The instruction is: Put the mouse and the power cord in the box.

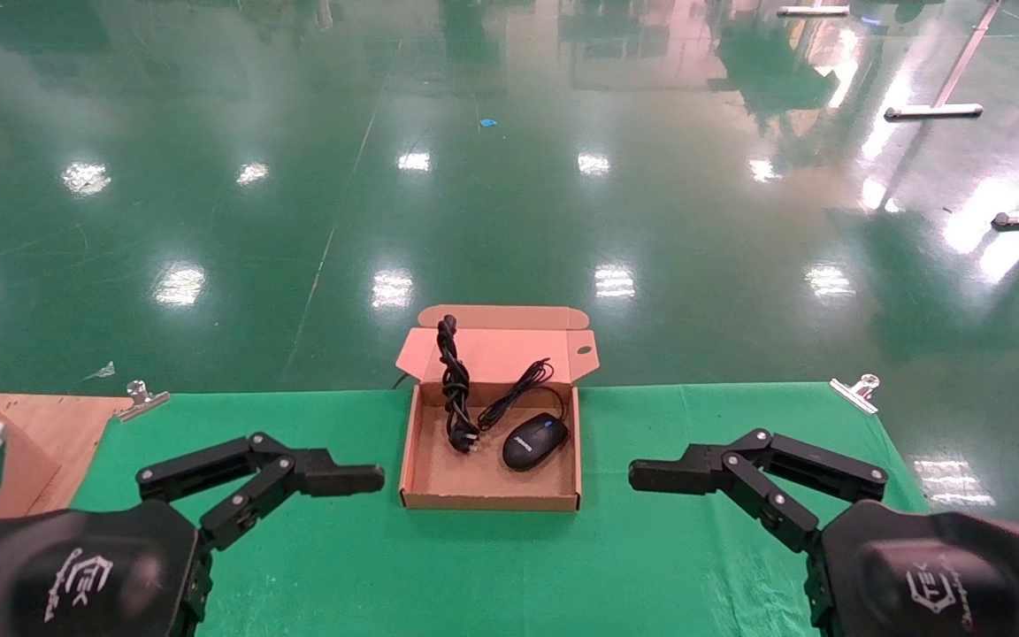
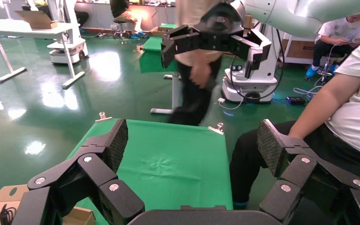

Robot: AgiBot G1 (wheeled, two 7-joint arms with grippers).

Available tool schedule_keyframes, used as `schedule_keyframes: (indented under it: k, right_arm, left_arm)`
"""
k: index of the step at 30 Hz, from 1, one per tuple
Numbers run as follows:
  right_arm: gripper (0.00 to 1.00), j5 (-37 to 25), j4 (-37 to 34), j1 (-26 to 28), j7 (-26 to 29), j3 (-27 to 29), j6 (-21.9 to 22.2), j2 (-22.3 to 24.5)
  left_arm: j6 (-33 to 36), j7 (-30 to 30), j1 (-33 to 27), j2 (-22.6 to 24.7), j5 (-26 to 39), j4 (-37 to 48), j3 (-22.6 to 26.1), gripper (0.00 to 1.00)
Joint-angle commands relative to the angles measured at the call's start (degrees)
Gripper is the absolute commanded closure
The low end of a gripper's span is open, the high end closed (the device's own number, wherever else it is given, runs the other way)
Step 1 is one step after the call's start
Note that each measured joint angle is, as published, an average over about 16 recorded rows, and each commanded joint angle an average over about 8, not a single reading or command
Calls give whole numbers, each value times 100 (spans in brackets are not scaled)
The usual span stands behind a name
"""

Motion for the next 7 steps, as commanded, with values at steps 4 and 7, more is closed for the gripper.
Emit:
schedule_keyframes:
  k: [4,7]
  right_arm:
    - [0,19,15,-14,5,11,-8,11]
    - [0,4,0,-3,1,2,-1,1]
  left_arm:
    - [20,-13,24,-19,-19,-35,-23,0]
    - [7,-3,11,-8,-13,-12,-9,0]
